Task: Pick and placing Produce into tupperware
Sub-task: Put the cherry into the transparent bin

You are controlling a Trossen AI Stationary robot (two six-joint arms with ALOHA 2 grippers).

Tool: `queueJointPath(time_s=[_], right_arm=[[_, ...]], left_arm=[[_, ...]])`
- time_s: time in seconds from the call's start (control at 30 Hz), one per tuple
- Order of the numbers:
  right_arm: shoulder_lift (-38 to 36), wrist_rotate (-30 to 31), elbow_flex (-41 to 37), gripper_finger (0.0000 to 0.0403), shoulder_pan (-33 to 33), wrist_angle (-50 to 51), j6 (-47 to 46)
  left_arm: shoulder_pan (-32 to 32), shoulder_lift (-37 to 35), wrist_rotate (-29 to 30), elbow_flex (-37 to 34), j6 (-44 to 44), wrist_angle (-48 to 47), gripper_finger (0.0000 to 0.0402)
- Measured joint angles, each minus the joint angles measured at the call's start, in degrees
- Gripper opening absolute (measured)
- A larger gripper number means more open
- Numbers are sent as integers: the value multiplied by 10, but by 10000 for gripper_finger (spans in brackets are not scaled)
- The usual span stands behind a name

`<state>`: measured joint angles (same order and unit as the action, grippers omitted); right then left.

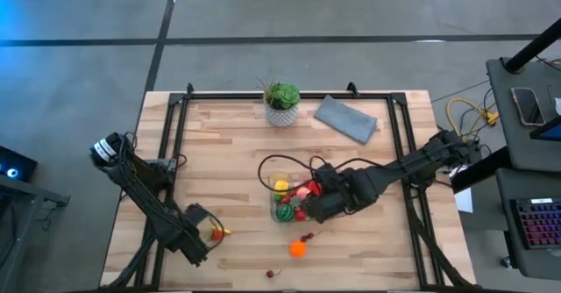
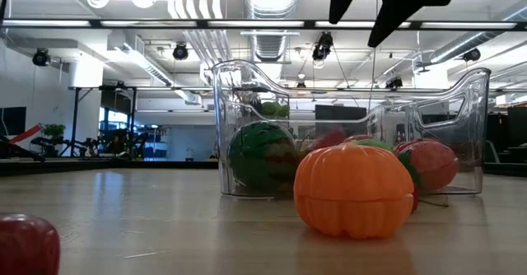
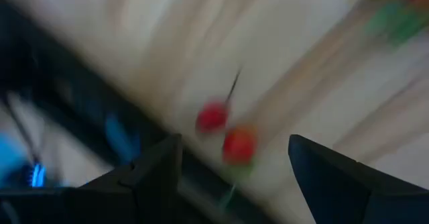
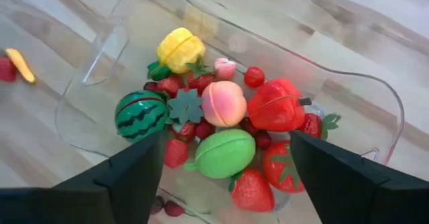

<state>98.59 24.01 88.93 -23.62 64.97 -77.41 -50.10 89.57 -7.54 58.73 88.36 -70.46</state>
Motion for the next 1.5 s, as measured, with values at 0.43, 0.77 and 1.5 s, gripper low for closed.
queueJointPath(time_s=[0.43, 0.77, 1.5], right_arm=[[0, 0, -7, 317, 0, 23, 21], [0, 1, -10, 315, 0, 23, 20], [0, 1, -11, 305, 0, 21, -36]], left_arm=[[-1, -3, -72, -60, -152, 0, 258], [2, -4, -71, -105, -138, 96, 258], [3, -4, -54, -139, -140, 139, 146]])
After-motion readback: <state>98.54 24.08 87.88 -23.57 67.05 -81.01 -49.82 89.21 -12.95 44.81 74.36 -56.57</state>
